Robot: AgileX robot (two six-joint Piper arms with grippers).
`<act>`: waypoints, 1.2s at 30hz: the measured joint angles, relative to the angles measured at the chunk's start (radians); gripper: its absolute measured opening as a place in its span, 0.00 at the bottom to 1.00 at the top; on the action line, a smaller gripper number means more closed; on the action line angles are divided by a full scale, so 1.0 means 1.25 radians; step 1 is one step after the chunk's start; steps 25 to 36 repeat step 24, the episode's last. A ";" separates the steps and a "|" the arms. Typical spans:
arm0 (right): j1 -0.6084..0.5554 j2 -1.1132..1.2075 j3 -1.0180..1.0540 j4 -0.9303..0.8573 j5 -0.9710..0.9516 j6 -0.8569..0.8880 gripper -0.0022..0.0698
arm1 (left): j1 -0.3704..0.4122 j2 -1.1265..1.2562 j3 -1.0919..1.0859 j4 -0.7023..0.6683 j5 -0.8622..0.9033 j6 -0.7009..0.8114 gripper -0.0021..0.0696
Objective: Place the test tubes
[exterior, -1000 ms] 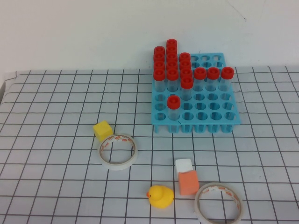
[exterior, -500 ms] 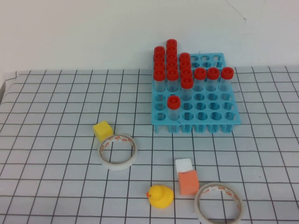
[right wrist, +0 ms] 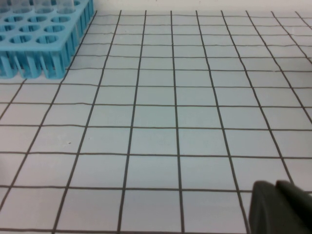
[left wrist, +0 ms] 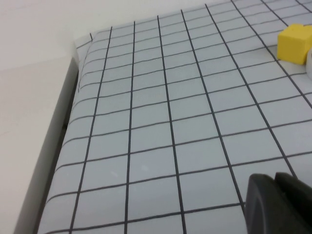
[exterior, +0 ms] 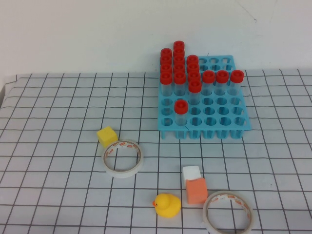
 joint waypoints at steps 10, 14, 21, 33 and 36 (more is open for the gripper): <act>0.000 0.000 0.000 0.000 0.000 0.000 0.03 | 0.000 0.000 -0.001 -0.019 0.021 0.003 0.03; 0.000 0.000 0.000 0.000 0.000 0.000 0.03 | 0.000 0.000 -0.001 -0.020 0.021 0.008 0.03; 0.000 0.000 0.000 0.000 0.000 0.000 0.03 | 0.000 0.000 -0.001 -0.022 0.024 0.014 0.03; 0.000 0.000 0.000 0.000 0.000 0.000 0.03 | 0.000 0.000 -0.001 -0.021 0.024 0.018 0.03; 0.000 0.000 0.000 0.000 0.000 0.000 0.03 | 0.000 0.000 -0.001 -0.021 0.024 0.018 0.03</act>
